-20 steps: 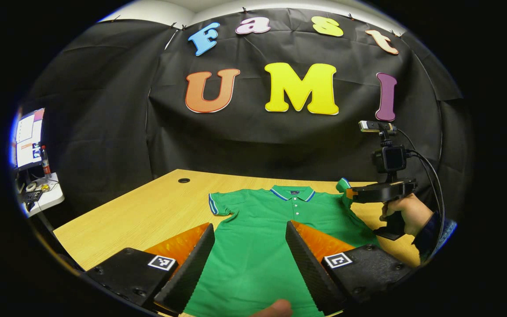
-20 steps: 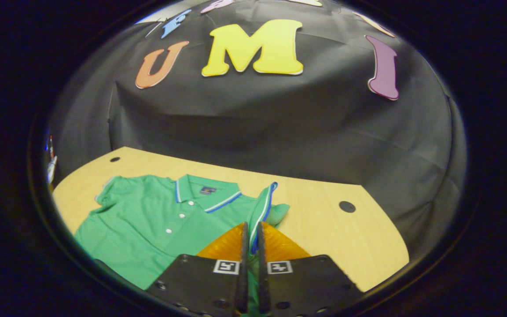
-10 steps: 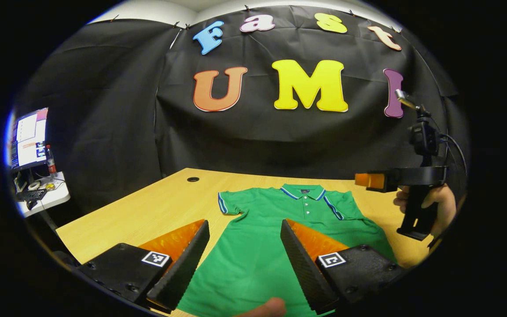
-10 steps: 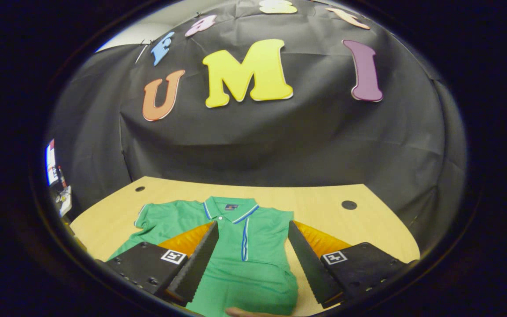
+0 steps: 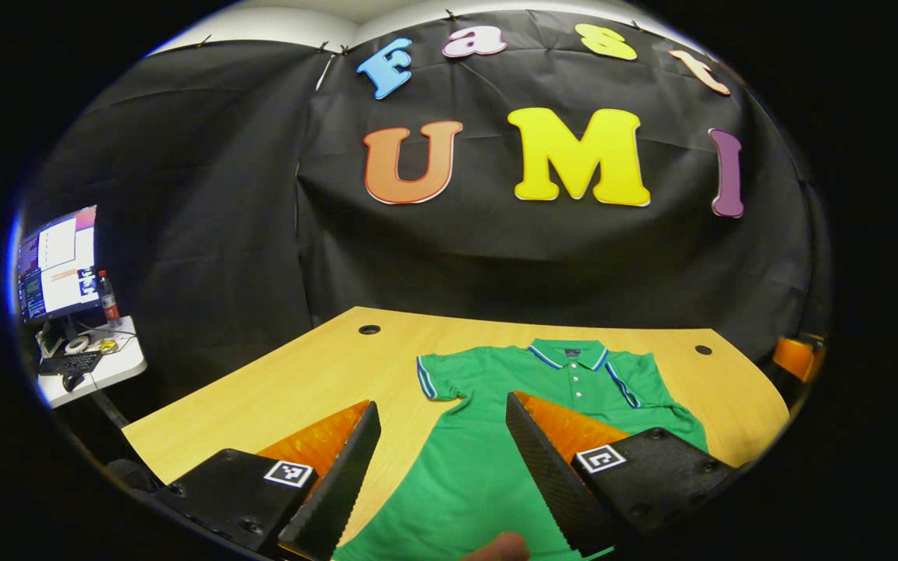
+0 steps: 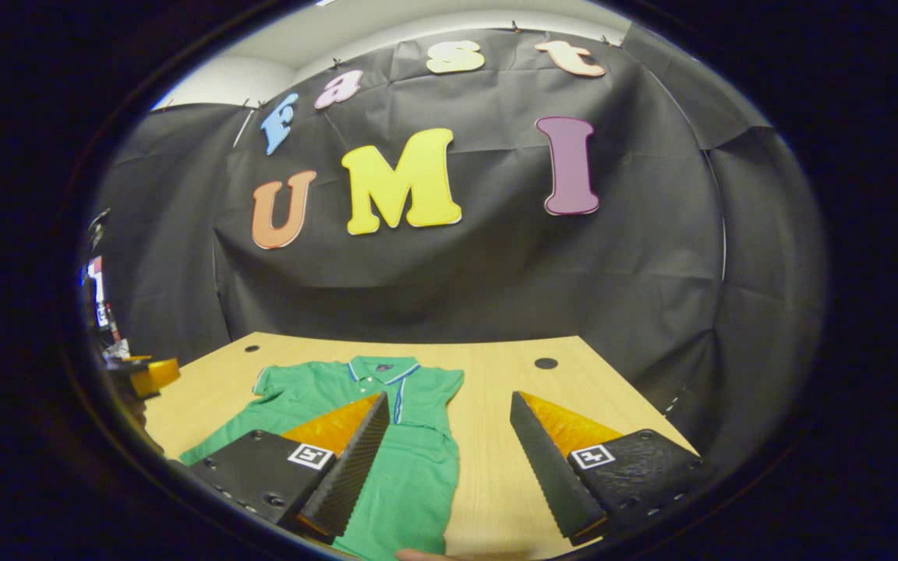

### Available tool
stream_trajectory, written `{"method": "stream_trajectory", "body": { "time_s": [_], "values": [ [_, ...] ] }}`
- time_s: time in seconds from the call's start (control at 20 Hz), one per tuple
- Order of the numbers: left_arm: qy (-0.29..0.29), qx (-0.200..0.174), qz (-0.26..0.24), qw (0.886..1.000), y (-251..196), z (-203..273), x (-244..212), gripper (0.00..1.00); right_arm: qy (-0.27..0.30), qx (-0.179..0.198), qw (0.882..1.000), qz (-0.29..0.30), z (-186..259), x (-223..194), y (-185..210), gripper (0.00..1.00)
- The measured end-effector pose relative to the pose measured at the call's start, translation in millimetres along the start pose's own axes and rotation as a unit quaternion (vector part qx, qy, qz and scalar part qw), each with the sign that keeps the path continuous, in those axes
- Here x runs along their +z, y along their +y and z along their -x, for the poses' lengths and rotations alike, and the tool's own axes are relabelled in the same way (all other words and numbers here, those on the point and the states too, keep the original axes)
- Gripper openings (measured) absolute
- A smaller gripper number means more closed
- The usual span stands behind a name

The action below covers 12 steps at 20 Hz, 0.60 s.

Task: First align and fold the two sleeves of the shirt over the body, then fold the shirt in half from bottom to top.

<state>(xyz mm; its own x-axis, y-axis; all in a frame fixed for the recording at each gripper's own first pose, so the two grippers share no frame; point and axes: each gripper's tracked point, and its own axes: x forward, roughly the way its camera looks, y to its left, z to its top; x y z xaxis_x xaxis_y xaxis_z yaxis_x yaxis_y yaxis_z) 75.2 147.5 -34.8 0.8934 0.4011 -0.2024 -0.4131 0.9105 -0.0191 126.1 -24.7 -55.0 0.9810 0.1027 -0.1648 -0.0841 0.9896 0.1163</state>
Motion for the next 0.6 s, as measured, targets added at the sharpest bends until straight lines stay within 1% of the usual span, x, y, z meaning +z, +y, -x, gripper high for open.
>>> {"method": "stream_trajectory", "body": {
  "time_s": [0.1, 0.15, 0.2, 0.35, 0.45, 0.5, 0.55, 0.6],
  "values": [
    [0.005, 0.018, -0.011, 1.0, 9, -17, 12, 1.0, 0.003, -0.006, 1.0, 0.002, 22, -16, -14, 0.95],
    [0.004, 0.024, -0.015, 1.0, 12, -26, 20, 1.0, 0.01, -0.004, 1.0, 0.005, 31, -27, -20, 0.93],
    [0.006, 0.031, -0.019, 0.999, 16, -35, 28, 1.0, 0.015, -0.006, 1.0, 0.001, 40, -37, -26, 0.95],
    [0.016, 0.04, -0.017, 0.999, 22, -71, 41, 1.0, 0.031, 0.005, 0.999, -0.006, 61, -67, -31, 0.96],
    [0.035, 0.042, -0.024, 0.998, 22, -101, 35, 1.0, 0.039, 0.004, 0.999, 0.003, 72, -84, -35, 0.96],
    [0.043, 0.039, -0.028, 0.998, 23, -118, 32, 1.0, 0.042, 0.007, 0.999, 0.003, 77, -91, -33, 0.92],
    [0.06, 0.039, -0.03, 0.997, 24, -134, 22, 1.0, 0.045, 0.013, 0.999, -0.001, 84, -97, -29, 0.96],
    [0.071, 0.04, -0.033, 0.996, 27, -151, 13, 1.0, 0.042, 0.017, 0.999, -0.003, 89, -100, -25, 0.92]
  ]
}}
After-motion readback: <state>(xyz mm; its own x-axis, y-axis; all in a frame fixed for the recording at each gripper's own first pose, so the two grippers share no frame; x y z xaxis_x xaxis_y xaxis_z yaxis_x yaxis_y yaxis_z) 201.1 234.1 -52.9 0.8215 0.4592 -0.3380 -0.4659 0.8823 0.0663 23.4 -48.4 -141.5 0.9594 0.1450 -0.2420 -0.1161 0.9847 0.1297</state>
